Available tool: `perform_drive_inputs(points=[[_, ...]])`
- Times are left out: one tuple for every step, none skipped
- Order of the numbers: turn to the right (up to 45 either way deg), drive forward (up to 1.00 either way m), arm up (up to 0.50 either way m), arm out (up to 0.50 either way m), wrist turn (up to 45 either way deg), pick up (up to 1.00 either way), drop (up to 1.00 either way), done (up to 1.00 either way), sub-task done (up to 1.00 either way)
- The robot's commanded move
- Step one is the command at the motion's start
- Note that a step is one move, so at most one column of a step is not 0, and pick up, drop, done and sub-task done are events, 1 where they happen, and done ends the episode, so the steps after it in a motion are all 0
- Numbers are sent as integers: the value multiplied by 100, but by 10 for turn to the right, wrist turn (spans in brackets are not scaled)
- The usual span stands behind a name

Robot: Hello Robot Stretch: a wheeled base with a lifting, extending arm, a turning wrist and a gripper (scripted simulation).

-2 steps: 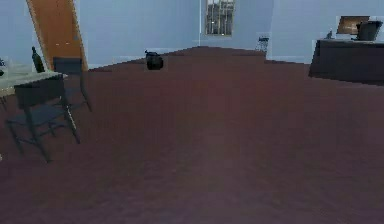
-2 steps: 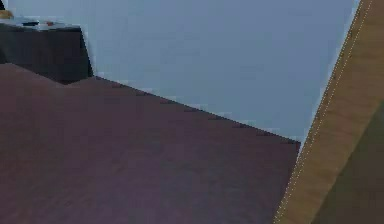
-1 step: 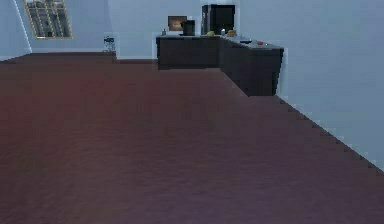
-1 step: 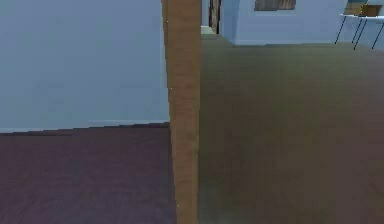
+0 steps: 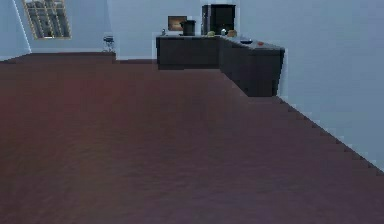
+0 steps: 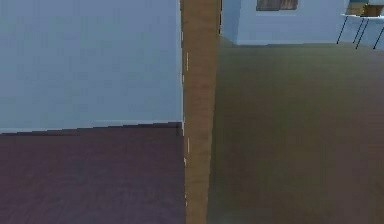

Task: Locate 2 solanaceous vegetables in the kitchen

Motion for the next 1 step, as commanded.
perform_drive_inputs(points=[[-60, 0, 0, 0, 0, 0, 0, 0, 0]])
